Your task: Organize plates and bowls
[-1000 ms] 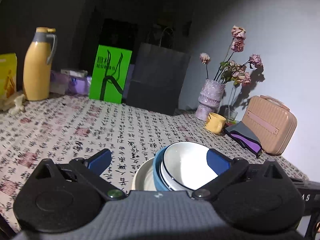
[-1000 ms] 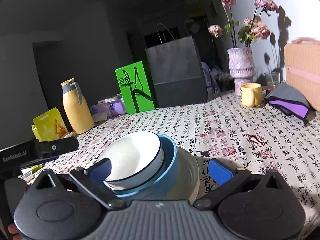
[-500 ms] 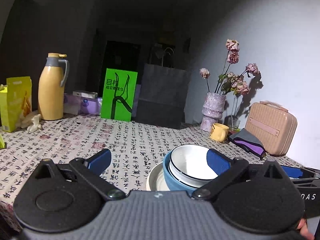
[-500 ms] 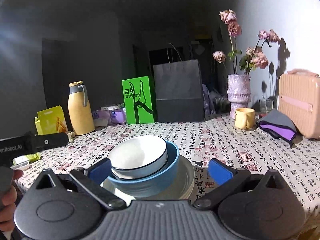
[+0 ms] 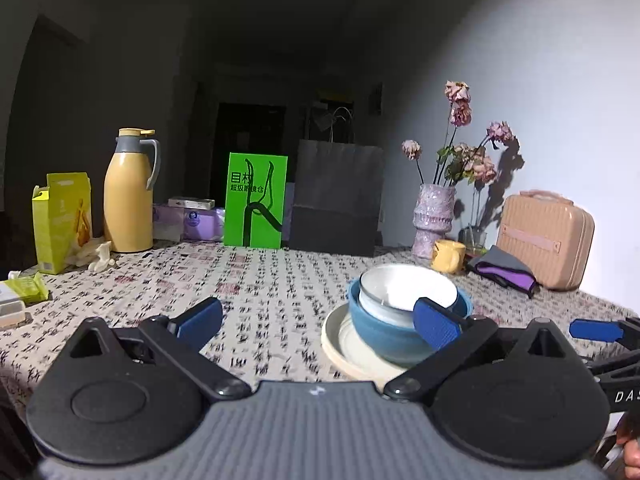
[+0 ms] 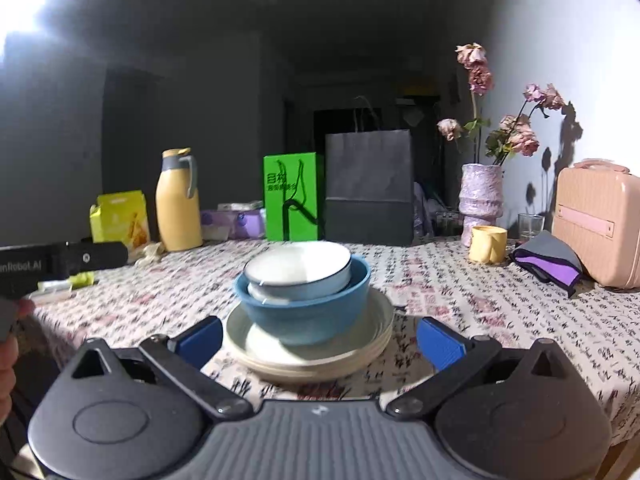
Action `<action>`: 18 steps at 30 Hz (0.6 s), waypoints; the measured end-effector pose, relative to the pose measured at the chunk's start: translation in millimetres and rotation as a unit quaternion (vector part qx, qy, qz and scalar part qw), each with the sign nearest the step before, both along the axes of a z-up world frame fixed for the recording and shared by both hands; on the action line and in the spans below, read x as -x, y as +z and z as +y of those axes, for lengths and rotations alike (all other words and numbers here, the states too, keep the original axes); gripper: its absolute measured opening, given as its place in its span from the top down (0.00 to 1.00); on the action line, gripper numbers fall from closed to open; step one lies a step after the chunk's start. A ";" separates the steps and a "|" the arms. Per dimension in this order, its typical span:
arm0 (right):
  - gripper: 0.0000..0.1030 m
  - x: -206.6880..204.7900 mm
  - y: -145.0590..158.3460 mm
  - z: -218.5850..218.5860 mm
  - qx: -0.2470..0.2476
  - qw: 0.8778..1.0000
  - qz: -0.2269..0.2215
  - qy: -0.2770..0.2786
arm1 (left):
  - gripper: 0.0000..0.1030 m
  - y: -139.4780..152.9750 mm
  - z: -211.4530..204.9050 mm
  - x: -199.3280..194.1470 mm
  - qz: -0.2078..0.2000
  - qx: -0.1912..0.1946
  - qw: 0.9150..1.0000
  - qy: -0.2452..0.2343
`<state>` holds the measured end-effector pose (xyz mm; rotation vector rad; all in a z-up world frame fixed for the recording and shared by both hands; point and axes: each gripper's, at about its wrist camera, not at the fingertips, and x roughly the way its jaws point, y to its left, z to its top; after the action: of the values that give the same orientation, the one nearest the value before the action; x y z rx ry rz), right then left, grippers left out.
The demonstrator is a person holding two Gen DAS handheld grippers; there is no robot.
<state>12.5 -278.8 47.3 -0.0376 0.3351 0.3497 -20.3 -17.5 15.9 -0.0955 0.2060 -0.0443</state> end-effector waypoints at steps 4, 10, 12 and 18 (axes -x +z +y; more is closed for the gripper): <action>0.00 0.9 -2.9 2.2 -0.013 1.000 0.008 0.010 | 0.00 -15.9 2.9 6.3 0.010 -0.002 1.000 -0.007; 0.00 -2.8 -10.0 7.3 -0.022 0.999 0.027 0.017 | 0.00 -25.7 10.6 6.5 0.021 0.017 1.000 -0.012; 0.00 -3.1 -12.2 9.1 -0.020 0.999 0.030 0.018 | 0.00 -27.7 11.1 4.8 0.027 0.021 0.999 -0.014; 0.00 -5.7 -13.6 12.5 -0.014 0.999 0.033 0.020 | 0.00 -29.4 11.1 4.8 0.029 0.021 0.999 -0.014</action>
<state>18.2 -266.3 33.7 -0.0044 0.3951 0.3955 -25.1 -6.4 -13.5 -0.1363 0.2653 -0.0742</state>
